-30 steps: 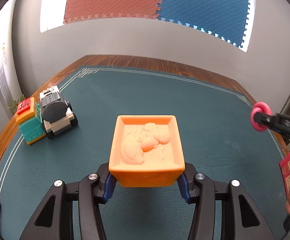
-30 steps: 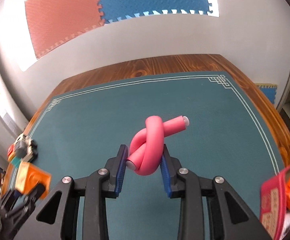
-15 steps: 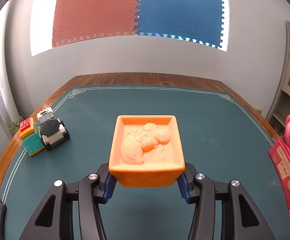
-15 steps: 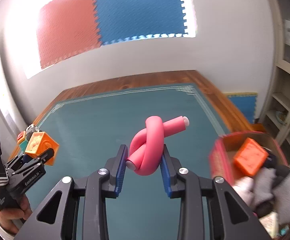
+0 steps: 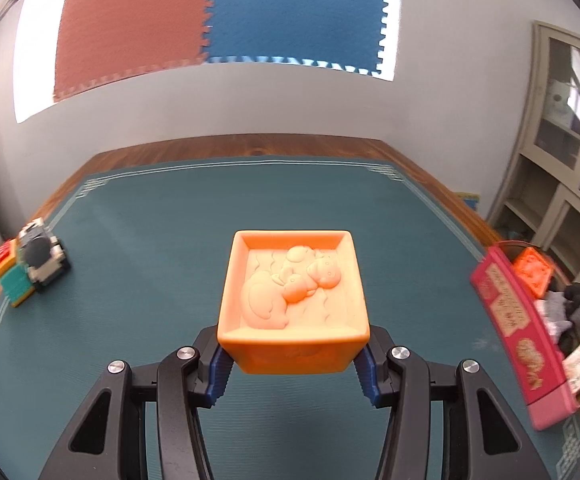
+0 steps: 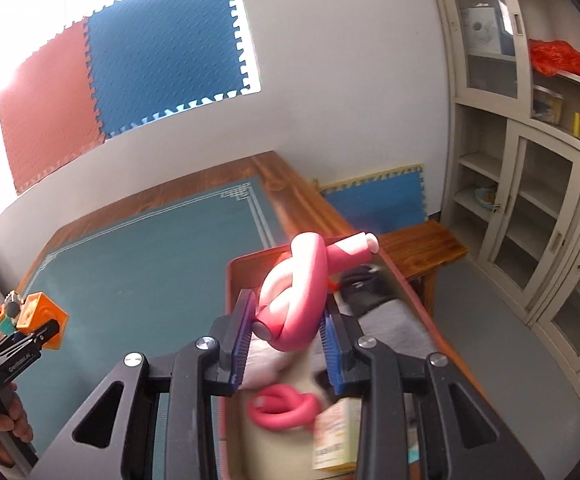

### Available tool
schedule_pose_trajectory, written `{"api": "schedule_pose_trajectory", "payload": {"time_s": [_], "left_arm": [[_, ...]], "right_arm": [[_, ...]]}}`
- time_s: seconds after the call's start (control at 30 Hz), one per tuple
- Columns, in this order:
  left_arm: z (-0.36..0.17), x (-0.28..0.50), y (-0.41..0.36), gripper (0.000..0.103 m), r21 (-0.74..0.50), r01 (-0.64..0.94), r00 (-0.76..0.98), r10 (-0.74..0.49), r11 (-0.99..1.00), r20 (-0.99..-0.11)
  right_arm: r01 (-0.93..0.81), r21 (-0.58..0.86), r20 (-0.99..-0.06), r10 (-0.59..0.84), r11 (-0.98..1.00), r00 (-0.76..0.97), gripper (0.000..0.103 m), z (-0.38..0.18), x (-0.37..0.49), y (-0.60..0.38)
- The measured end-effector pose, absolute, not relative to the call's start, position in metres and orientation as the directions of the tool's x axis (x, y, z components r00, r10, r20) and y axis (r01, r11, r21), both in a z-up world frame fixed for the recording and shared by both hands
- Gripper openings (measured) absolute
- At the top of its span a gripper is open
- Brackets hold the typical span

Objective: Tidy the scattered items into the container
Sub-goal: 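Carry the cube with the left gripper while the right gripper carries the pink knot to the box, then open the right gripper to drop the pink knot while the left gripper drops the cube into the box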

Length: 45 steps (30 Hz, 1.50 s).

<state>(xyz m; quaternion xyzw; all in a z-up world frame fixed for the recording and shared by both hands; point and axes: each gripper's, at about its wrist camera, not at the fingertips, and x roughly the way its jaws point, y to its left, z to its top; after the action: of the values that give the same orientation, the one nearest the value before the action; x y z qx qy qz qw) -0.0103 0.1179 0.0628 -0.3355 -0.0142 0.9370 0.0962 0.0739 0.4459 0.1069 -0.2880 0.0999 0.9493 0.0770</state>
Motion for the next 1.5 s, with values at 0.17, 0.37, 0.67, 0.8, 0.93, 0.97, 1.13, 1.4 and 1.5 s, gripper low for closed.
{"api": "schedule_pose_trajectory", "payload": {"time_s": [0.17, 0.37, 0.67, 0.8, 0.93, 0.97, 1.13, 1.4, 1.5], "left_arm": [[0.071, -0.003, 0.158, 0.053, -0.087, -0.24, -0.742, 0.241, -0.967, -0.625], [0.081, 0.005, 0.199, 0.053, -0.077, -0.317, -0.719, 0.293, -0.945, -0.631], [0.091, 0.01, 0.243, 0.053, -0.103, -0.431, -0.667, 0.393, -0.897, -0.633], [0.092, 0.016, 0.262, 0.053, -0.124, -0.487, -0.629, 0.445, -0.865, -0.637], [0.094, 0.024, 0.282, 0.053, -0.145, -0.538, -0.588, 0.494, -0.83, -0.641], [0.094, 0.025, 0.287, 0.053, -0.15, -0.55, -0.579, 0.504, -0.822, -0.641], [0.096, 0.03, 0.314, 0.053, -0.185, -0.616, -0.515, 0.569, -0.766, -0.641], [0.092, 0.04, 0.344, 0.064, -0.218, -0.711, -0.41, 0.645, -0.669, -0.645], [0.094, 0.043, 0.34, 0.069, -0.201, -0.705, -0.435, 0.639, -0.68, -0.634]], "right_arm": [[-0.188, 0.142, -0.576, 0.073, -0.972, -0.814, 0.035, 0.1, 0.068, 0.456], [-0.16, 0.149, -0.595, 0.041, -0.976, -0.803, 0.035, 0.09, 0.055, 0.467], [-0.202, 0.174, -0.547, 0.075, -0.964, -0.833, 0.05, 0.092, 0.072, 0.484], [-0.226, 0.194, -0.537, 0.089, -0.955, -0.839, 0.05, 0.092, 0.081, 0.494], [-0.243, 0.206, -0.531, 0.1, -0.948, -0.842, 0.05, 0.092, 0.087, 0.501], [-0.246, 0.206, -0.529, 0.104, -0.947, -0.842, 0.05, 0.092, 0.088, 0.502], [-0.263, 0.221, -0.519, 0.115, -0.939, -0.847, 0.05, 0.093, 0.093, 0.507], [-0.29, 0.236, -0.523, 0.13, -0.927, -0.842, 0.05, 0.09, 0.101, 0.514], [-0.295, 0.241, -0.523, 0.132, -0.925, -0.842, 0.05, 0.089, 0.103, 0.515]]}}
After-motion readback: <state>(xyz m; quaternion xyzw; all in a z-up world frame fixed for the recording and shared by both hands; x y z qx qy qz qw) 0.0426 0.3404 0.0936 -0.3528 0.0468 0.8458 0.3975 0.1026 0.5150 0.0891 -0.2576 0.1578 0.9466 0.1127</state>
